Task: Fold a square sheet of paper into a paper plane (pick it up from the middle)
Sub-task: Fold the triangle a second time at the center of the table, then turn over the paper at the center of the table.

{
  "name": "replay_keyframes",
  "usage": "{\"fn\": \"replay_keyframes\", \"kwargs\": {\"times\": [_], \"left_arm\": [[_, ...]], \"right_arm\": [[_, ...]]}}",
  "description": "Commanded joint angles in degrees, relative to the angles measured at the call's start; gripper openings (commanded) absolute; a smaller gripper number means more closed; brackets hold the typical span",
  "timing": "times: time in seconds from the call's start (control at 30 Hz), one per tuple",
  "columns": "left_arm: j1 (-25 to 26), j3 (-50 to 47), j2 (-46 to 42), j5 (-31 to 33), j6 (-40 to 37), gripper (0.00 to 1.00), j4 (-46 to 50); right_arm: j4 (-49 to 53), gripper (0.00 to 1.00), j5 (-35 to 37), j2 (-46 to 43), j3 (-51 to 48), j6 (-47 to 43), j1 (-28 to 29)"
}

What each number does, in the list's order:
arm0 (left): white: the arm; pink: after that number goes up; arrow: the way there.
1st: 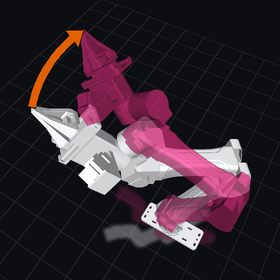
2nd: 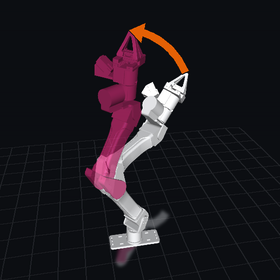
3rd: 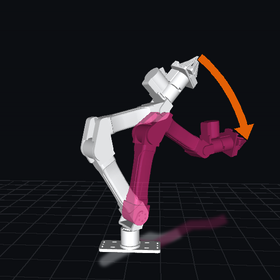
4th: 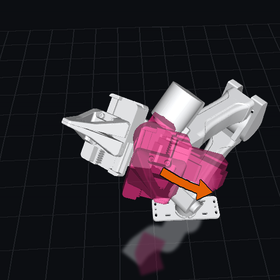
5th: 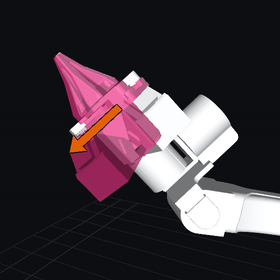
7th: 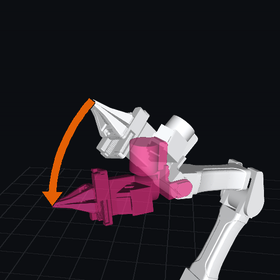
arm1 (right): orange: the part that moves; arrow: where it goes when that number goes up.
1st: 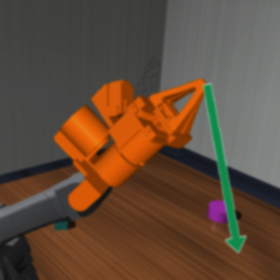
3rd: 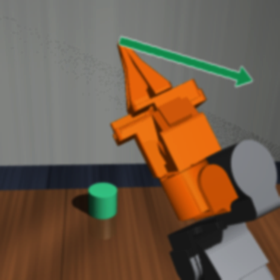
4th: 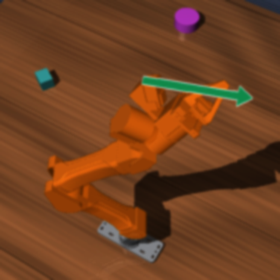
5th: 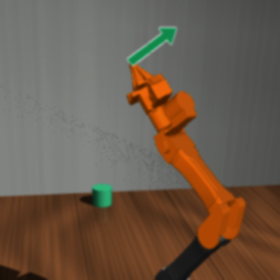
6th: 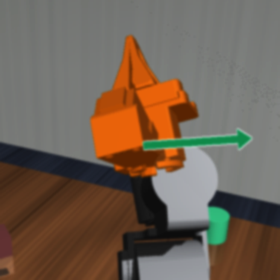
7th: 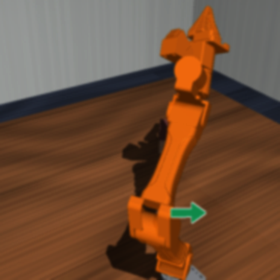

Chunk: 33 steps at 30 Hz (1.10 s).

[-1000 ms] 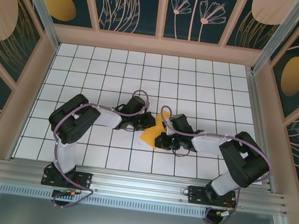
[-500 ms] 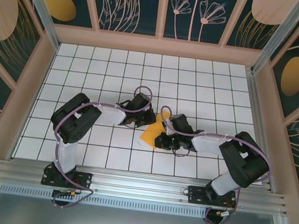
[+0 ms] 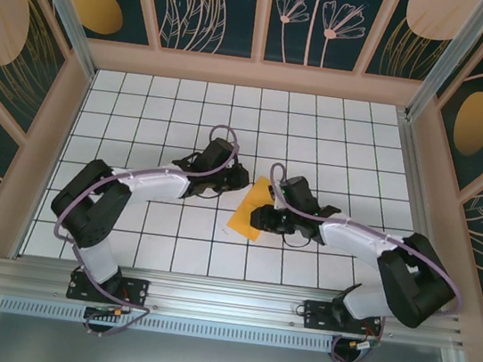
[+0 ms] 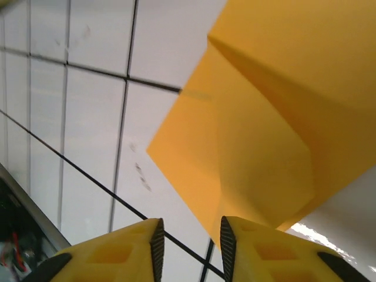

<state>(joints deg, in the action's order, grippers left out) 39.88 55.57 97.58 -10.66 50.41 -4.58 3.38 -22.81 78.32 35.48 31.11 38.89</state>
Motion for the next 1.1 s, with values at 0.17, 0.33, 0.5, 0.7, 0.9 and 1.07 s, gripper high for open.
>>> {"fn": "replay_keyframes", "kwargs": {"times": [0.17, 0.33, 0.5, 0.7, 0.9, 1.07], "left_arm": [[2.2, -5.5, -2.2, -6.7, 0.4, 0.12, -5.0], [3.5, -4.3, 2.6, -7.9, 0.8, 0.11, -6.0], [3.9, -2.7, 6.1, -8.6, 0.4, 0.1, -5.9], [4.0, -1.8, 9.2, -8.8, 0.4, 0.09, -5.7], [4.0, -2.2, 9.8, -8.1, 0.4, 0.09, -5.1], [4.1, -2.6, 10.0, -8.6, 0.4, 0.09, -5.5]], "right_arm": [[-1.8, 0.56, 4.7, -8.4, -5.6, 7.4, -7.2], [-5.7, 0.57, 2.1, -5.7, -7.3, 9.7, -7.2], [-8.1, 0.56, 1.3, -2.5, -7.0, 11.0, -7.2], [-9.2, 0.54, 0.9, 1.7, -5.7, 11.8, -7.2], [-11.5, 0.52, 0.0, 4.3, -5.4, 12.8, -6.9], [-12.8, 0.49, -0.7, 5.9, -4.7, 13.1, -6.6]]}}
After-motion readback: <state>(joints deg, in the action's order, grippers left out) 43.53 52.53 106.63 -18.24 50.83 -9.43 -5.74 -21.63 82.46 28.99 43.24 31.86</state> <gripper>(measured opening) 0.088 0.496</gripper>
